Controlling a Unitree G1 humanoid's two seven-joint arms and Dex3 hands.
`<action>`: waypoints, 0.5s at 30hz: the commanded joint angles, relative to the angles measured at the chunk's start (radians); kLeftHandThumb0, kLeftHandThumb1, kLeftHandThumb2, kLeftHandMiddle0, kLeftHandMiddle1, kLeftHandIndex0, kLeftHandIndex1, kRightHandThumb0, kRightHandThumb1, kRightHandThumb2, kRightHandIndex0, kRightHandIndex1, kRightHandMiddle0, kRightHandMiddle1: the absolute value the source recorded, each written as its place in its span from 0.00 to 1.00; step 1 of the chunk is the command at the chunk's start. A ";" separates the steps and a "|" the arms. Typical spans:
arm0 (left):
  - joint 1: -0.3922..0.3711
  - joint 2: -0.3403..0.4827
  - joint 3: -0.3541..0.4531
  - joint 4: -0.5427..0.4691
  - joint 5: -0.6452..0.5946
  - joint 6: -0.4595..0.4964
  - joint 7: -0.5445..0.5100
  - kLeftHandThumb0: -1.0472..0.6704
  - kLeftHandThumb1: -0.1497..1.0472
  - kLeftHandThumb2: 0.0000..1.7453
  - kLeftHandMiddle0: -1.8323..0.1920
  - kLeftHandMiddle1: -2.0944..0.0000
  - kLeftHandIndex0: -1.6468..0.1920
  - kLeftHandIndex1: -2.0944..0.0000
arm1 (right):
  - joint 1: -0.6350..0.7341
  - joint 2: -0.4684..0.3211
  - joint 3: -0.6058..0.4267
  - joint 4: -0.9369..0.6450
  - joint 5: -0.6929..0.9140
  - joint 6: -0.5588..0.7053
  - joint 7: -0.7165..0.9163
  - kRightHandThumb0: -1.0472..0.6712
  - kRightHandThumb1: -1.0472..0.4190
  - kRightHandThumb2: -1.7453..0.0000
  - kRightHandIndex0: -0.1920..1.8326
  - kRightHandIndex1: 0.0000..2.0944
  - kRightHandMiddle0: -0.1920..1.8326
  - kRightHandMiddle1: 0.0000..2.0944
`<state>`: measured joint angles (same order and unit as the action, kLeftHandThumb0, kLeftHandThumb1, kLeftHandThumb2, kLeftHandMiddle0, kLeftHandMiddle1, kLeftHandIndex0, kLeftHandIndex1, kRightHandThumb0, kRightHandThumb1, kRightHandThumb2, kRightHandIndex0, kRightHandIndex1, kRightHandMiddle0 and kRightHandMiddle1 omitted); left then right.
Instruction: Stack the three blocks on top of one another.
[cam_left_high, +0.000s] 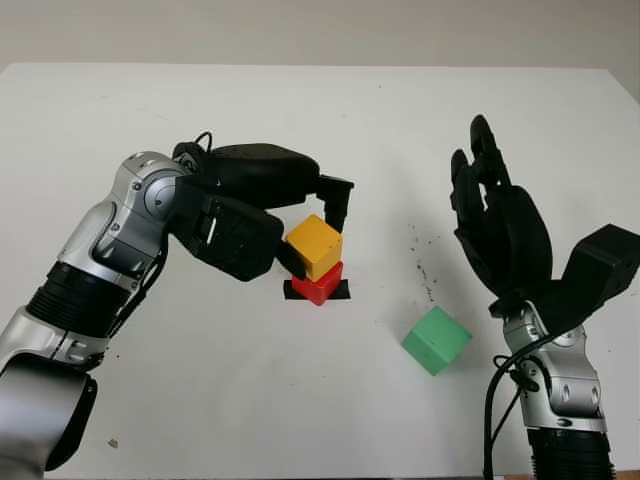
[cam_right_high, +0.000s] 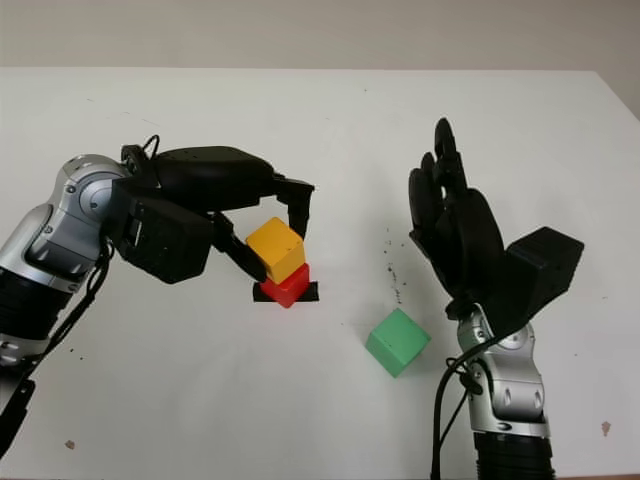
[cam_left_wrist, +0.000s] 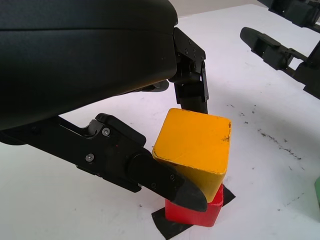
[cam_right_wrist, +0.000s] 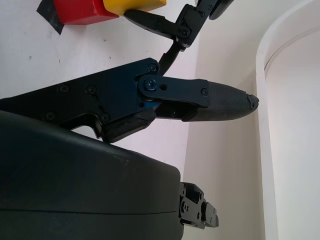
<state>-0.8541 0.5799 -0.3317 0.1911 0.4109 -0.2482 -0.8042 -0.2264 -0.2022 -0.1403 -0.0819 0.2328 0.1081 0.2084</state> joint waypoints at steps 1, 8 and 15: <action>0.005 -0.006 -0.005 -0.007 -0.002 0.000 0.001 0.34 0.96 0.03 0.79 0.97 0.72 0.21 | 0.014 0.003 0.000 -0.012 -0.005 -0.016 0.002 0.15 0.00 0.69 0.00 0.00 0.00 0.00; 0.006 -0.008 -0.010 -0.010 0.002 0.005 0.001 0.34 0.95 0.03 0.79 0.97 0.72 0.20 | 0.014 0.007 -0.003 -0.012 -0.003 -0.017 0.005 0.15 0.00 0.70 0.00 0.00 0.00 0.00; 0.011 -0.009 -0.011 -0.015 0.000 0.013 -0.002 0.30 0.96 0.03 0.80 0.98 0.71 0.24 | 0.014 0.005 -0.002 -0.011 -0.006 -0.012 0.000 0.16 0.00 0.70 0.00 0.00 0.00 0.00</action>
<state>-0.8536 0.5771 -0.3365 0.1900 0.4111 -0.2393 -0.8048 -0.2255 -0.2007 -0.1398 -0.0818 0.2290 0.1026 0.2088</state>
